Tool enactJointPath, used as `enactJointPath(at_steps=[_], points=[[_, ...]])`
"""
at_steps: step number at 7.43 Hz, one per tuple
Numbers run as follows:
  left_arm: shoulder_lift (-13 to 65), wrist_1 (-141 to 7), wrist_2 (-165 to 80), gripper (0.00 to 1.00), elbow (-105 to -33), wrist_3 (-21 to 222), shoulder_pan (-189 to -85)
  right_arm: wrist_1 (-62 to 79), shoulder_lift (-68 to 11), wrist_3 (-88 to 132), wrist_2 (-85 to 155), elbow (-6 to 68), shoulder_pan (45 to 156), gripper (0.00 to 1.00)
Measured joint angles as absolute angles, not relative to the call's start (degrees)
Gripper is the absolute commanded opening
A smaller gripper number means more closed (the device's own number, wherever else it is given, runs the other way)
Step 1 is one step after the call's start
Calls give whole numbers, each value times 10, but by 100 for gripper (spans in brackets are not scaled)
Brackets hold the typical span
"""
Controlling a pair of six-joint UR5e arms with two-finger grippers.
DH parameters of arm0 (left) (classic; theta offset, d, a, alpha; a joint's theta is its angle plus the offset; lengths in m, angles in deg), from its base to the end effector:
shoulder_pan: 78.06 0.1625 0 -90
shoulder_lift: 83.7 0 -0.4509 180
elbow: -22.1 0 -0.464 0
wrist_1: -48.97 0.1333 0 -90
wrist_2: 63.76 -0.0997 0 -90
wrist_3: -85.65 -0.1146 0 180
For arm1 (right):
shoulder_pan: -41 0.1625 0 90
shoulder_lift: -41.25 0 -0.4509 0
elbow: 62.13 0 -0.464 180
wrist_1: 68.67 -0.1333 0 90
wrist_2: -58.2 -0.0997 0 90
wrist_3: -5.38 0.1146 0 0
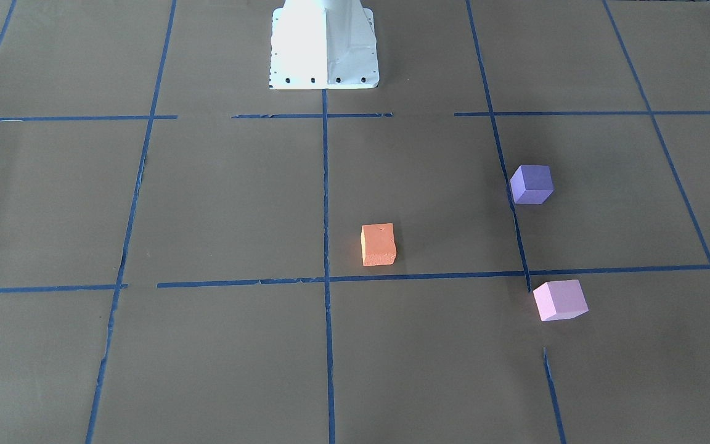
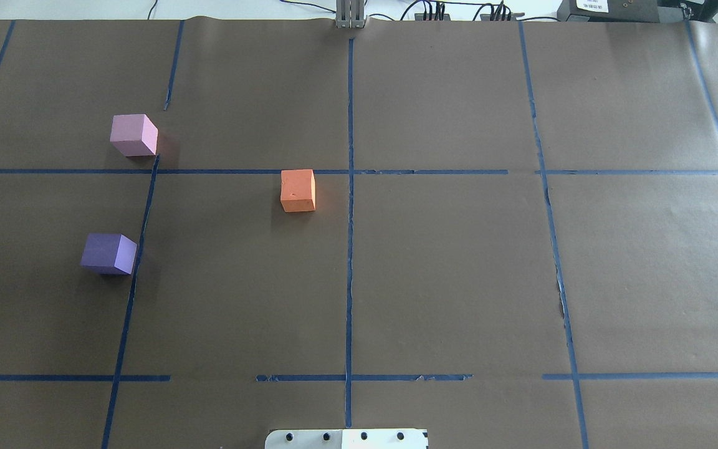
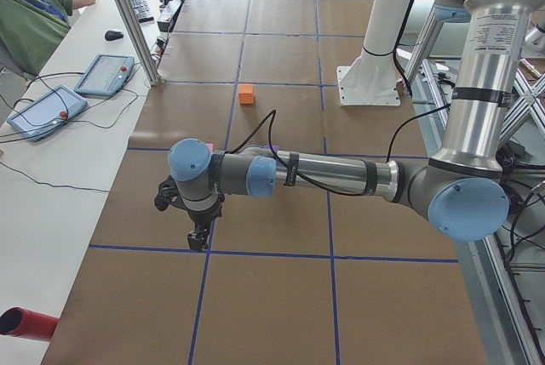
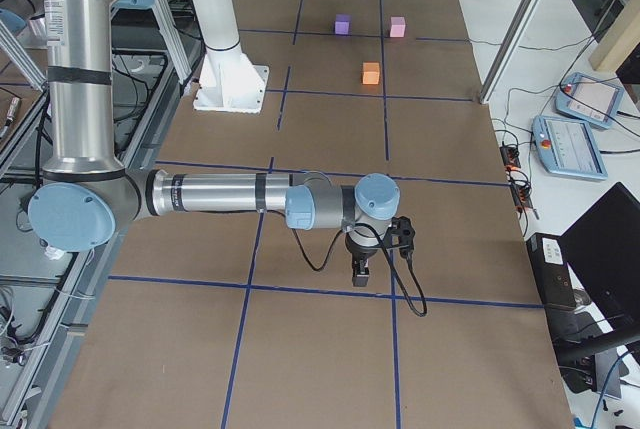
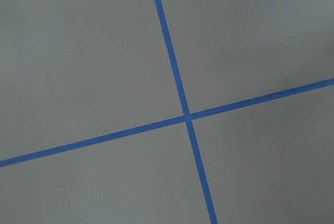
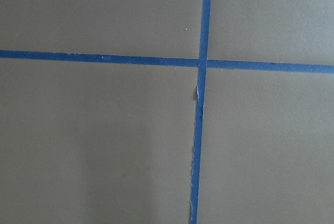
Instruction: Arrange blocks in a line
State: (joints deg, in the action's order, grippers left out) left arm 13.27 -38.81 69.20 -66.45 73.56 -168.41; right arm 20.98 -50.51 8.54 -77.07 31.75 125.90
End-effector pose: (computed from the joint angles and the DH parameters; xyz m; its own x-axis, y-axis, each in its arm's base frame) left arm -0.0590 -0.6206 0.6434 0.7171 0.2431 -0.6532 -0.1474 0.9689 0.1988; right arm 0.0025 -0.5553 0.6723 0.7021 -0.0381 0.7111 0.0502 0.9987 0.0039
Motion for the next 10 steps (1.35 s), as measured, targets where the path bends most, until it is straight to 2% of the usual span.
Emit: enactJointPath(at_steps=[4, 6, 8, 10], points=[[119, -388, 693, 100, -672, 737, -1684, 210, -506, 85, -771, 318, 1259, 100], [134, -385, 694, 100, -728, 781, -1677, 210, -506, 85, -771, 318, 1259, 100], [174, -385, 713, 100, -789, 909, -1613, 210, -505, 85, -771, 318, 1259, 100], [239, -383, 722, 100, -815, 1032, -1531, 210, -505, 85, -771, 318, 1259, 100]])
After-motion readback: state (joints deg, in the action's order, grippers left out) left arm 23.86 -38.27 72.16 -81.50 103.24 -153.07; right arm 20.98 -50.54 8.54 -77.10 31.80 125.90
